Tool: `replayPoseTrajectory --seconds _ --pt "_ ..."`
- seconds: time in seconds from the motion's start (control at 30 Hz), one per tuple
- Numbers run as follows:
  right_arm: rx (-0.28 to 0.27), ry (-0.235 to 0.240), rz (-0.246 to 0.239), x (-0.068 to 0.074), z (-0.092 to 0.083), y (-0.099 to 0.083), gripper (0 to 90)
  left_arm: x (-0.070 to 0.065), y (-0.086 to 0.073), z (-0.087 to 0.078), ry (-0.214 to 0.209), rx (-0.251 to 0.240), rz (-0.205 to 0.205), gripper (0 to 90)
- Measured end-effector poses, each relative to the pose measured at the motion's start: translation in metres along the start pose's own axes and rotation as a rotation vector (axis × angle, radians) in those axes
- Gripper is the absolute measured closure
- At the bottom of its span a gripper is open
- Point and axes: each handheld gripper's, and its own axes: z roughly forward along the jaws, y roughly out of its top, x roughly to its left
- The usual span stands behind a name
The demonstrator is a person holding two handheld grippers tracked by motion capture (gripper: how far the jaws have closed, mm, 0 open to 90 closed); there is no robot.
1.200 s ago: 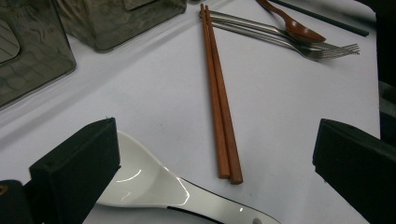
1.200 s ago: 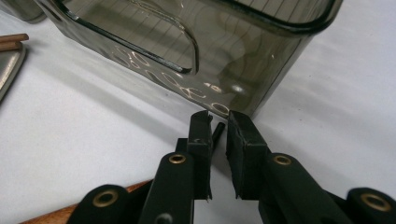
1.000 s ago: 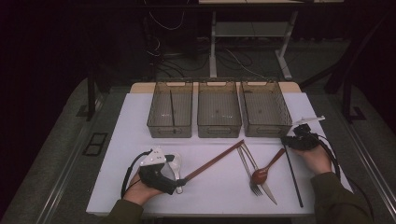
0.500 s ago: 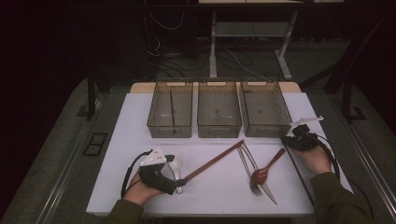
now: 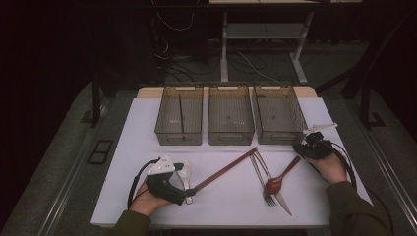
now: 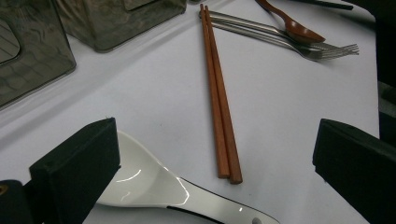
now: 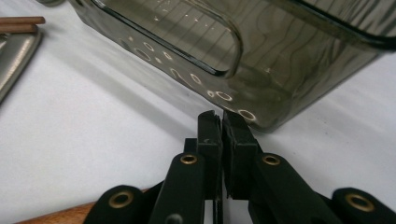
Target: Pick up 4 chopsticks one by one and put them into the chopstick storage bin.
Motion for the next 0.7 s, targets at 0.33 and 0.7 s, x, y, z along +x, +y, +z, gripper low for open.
replayPoseTrajectory --seconds 0.33,0.7 --pt "-0.059 0.078 0.006 0.001 -0.021 -0.003 71.1 0.0 0.0 -0.001 0.001 -0.005 -0.004 0.0" --pt "-0.063 0.13 0.001 -0.004 -0.056 -0.024 64.3 0.0 0.0 -0.001 0.0 -0.005 -0.003 0.0"
